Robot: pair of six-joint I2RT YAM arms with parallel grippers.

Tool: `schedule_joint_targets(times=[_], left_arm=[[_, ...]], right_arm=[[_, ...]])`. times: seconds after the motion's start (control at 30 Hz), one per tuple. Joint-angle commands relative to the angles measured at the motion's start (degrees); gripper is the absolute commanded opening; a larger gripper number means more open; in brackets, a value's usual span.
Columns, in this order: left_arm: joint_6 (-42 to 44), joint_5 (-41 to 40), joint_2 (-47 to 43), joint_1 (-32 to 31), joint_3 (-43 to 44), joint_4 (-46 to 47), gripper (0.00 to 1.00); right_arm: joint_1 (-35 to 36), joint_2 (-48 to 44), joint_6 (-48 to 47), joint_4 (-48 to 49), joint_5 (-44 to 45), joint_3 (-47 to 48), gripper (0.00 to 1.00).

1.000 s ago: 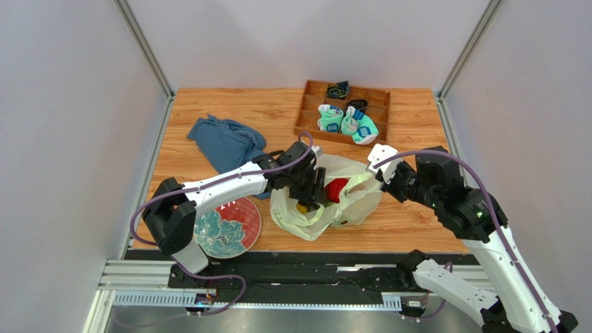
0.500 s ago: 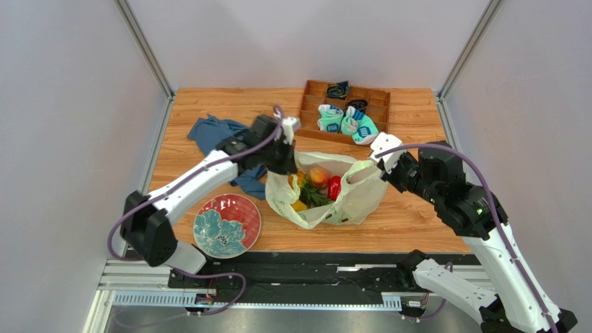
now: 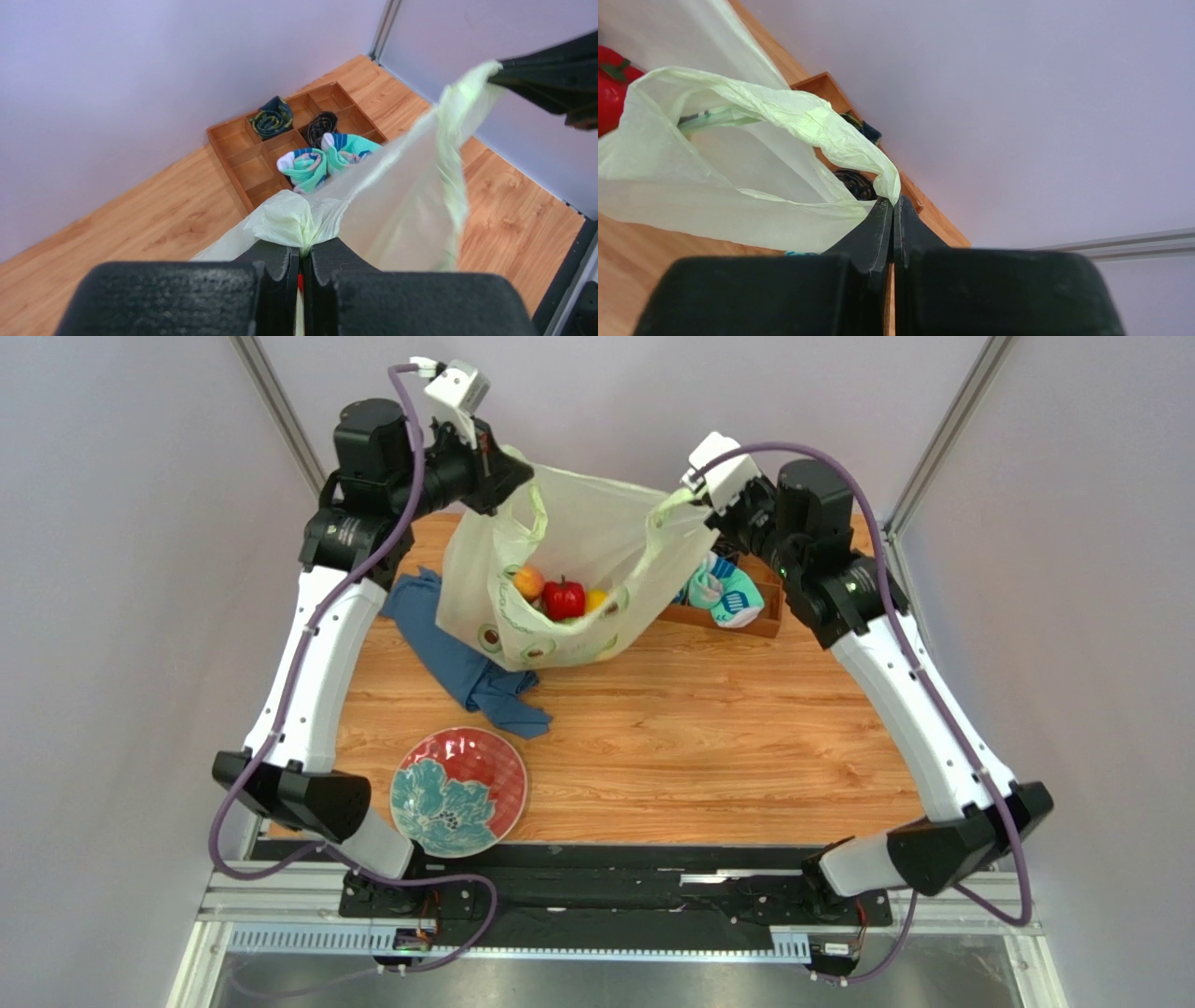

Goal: Take the fake fruits out of the plastic bag
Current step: Adjust the plastic bag at the center of the board, then move the plate to the center of the board.

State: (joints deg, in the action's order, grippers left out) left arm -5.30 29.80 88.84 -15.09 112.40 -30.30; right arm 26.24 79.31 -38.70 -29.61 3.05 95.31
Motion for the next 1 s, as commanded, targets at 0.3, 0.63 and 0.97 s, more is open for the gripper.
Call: schedule_joint_targets(times=[0.3, 0.63, 0.97], left_arm=[[1.44, 4.82, -11.84, 0.24, -25.81, -2.74, 0.0], [-5.59, 6.41, -10.18, 0.24, -27.41, -0.81, 0.4], [-6.39, 7.64, -7.45, 3.04, -21.09, -5.9, 0.79]], right_arm=[[3.18, -13.38, -1.82, -0.62, -7.98, -21.69, 0.0], [14.97, -18.14, 12.06, -15.37, -10.59, -6.32, 0.82], [36.66, -12.07, -2.68, -10.05, -14.92, -15.47, 0.77]])
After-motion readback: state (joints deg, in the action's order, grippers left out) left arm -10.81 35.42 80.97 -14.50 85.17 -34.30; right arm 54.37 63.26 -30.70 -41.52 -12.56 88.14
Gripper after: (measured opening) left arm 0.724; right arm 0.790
